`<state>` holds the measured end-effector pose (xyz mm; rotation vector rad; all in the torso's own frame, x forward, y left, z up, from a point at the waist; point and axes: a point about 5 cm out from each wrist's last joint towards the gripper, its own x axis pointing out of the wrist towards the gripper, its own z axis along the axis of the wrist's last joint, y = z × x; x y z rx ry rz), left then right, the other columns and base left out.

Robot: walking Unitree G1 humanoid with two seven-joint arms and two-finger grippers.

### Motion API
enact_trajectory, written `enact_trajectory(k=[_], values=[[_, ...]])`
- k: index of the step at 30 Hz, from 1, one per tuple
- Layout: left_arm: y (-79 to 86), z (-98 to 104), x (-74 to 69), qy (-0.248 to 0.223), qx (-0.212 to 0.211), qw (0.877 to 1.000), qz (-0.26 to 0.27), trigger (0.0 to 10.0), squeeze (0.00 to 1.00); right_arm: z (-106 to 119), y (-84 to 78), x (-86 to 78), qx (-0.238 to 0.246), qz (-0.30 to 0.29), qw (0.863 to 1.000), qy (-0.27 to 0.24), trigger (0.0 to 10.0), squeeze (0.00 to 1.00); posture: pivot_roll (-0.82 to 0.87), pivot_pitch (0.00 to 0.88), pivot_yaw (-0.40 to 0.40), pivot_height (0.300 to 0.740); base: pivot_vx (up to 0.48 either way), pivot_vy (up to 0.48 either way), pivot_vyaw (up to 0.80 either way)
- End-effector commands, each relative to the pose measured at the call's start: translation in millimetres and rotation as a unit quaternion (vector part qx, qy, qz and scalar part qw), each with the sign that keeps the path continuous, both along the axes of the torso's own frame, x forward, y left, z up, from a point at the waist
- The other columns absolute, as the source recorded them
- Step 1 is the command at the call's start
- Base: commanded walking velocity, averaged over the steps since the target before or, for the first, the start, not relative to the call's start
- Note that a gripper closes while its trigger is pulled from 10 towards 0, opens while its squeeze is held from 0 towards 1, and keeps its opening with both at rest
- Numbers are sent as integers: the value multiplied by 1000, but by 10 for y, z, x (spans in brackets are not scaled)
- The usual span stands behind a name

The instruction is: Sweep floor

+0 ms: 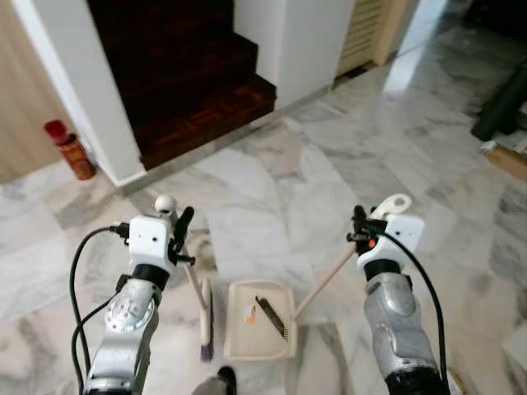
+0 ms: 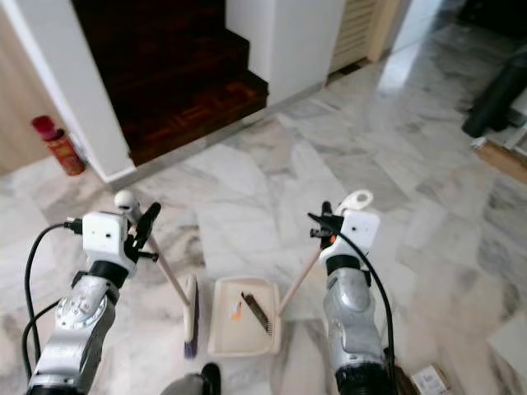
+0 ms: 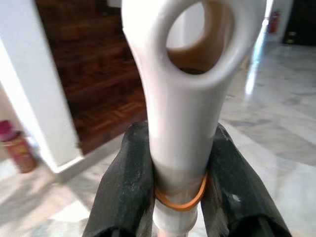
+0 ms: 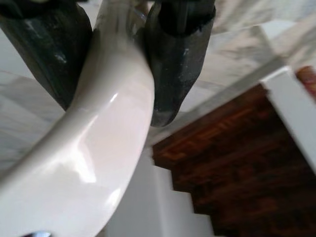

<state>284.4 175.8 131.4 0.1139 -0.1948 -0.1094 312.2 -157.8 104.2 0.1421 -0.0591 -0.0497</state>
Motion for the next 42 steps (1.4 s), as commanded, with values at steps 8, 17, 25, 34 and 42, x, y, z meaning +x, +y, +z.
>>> enact_trajectory(k=[8, 17, 25, 34, 42], values=[[-3, 70, -9, -14, -1, 1000, 1, 10000, 0, 78, -7, 5, 19, 0, 1000, -16, 10000, 0, 125, 141, -38, 740, 0, 251, 0], [-7, 71, -11, -14, -1, 1000, 1, 10000, 0, 82, 4, 12, 15, 5, 1000, -14, 10000, 0, 126, 141, -38, 740, 0, 248, 0], [-20, 70, -5, -14, -3, 1000, 0, 10000, 0, 93, 6, 24, 13, 7, 1000, -14, 10000, 0, 126, 137, -41, 740, 0, 242, 0], [-13, 72, -2, -15, -3, 1000, 1, 10000, 0, 89, 10, 28, 18, 8, 1000, -14, 10000, 0, 127, 123, -40, 740, 0, 107, 0], [-21, 73, 0, -14, -4, 1000, -2, 10000, 0, 85, 18, 25, 20, 8, 1000, -13, 10000, 0, 126, 123, -38, 740, 0, 94, 0]])
